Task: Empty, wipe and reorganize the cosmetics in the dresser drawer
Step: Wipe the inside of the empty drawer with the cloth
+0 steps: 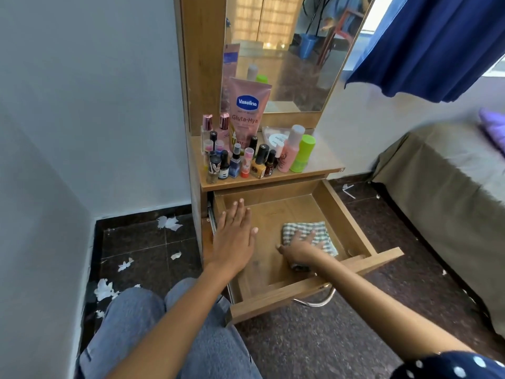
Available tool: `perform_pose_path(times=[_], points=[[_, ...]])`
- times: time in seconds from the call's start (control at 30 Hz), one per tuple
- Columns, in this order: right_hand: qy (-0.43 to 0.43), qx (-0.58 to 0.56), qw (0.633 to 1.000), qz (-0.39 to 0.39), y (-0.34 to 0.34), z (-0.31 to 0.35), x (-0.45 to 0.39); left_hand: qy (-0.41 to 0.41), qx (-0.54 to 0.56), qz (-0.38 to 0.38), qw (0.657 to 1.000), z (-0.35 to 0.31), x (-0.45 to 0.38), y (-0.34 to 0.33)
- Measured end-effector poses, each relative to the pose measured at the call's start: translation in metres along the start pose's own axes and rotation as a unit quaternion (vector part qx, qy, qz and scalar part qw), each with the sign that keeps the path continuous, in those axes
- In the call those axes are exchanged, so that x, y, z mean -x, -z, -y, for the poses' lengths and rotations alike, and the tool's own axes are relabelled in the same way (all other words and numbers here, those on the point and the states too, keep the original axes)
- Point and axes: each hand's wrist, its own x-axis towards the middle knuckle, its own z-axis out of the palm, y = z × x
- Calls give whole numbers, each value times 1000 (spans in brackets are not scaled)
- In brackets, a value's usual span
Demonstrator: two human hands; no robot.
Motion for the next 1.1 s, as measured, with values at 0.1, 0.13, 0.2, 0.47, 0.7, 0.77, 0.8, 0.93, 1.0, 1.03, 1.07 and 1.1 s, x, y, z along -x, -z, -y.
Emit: perform_pose_path(times=[0.1, 0.13, 0.2, 0.47, 0.7, 0.77, 0.8, 0.93, 1.0, 1.03, 1.07, 1.1], points=[[-6, 13, 1000, 25, -16, 13, 0, 29, 25, -47, 998, -6, -5, -7], [3, 14, 999, 36, -20, 18, 4, 32, 25, -63, 997, -7, -5, -9], [11, 8, 999, 43, -29, 28, 12, 32, 25, -90, 995, -7, -4, -14], [-87, -102, 991, -6, -4, 1, -18, 33, 23, -122, 992, -6, -4, -21], [-64, -69, 995, -22, 10, -24, -24, 46, 10, -122, 991, -10, -3, -22], [-40, -59, 997, -7, 7, -17, -18, 50, 9, -121, 991, -10, -3, -22], [-23, -59, 998, 1, 3, -11, -14, 51, 10, -121, 991, -10, -3, -21], [44, -46, 997, 46, -20, 22, 1, 47, 9, -114, 992, -9, -3, -18], [50, -41, 997, 51, -26, 30, 2, 45, 13, -109, 993, -10, -3, -17], [50, -35, 997, 46, -26, 29, 0, 45, 12, -109, 993, -10, -3, -17], [54, -30, 997, 35, -24, 27, -3, 45, 11, -110, 993, -10, -3, -17], [60, -27, 998, 20, -20, 24, -6, 45, 11, -110, 993, -10, -3, -17]])
